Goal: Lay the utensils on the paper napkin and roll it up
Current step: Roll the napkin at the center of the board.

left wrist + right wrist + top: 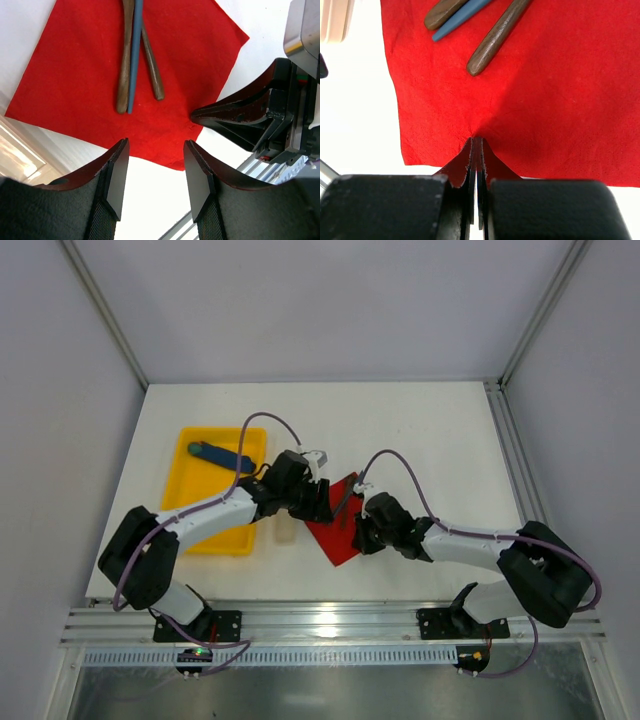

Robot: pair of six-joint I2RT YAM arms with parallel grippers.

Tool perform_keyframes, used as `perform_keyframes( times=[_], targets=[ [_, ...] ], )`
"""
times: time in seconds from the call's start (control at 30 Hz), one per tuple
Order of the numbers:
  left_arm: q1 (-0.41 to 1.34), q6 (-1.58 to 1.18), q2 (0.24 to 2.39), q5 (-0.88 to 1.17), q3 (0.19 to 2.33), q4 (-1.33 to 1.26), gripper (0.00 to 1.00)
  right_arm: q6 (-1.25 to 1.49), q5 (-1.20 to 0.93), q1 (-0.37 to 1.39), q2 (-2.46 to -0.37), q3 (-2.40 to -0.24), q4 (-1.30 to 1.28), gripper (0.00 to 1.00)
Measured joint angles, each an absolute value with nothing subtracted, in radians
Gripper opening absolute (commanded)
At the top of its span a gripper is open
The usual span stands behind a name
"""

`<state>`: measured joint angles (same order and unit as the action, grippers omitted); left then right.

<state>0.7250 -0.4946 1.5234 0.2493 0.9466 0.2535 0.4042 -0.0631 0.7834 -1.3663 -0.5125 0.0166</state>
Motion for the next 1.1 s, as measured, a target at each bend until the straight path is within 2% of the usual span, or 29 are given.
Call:
perform_keyframes(
  times=[0.47,0.93,1.03,1.1],
  targets=[
    [0.733,-0.619,1.54,0.118,0.947,0.307,0.53,0.403,-0.065,0.783,-1.35,-0.588,-0.093,0.04],
    [0.731,-0.736,1.471,0.036,0.966,0.416,0.53,0.426,-0.089,0.788,-1.42,-0.581,-0.041,0.04],
    [0.731,-0.754,1.455,0.007,0.966,0.451,0.53,0.421,-0.073,0.8,-1.418,-0.582,-0.046,0.05],
    [0.731,-0.761,1.443,-0.019,0.966,0.479,0.54,0.411,-0.056,0.811,-1.404,-0.583,-0.07,0.1]
  ],
)
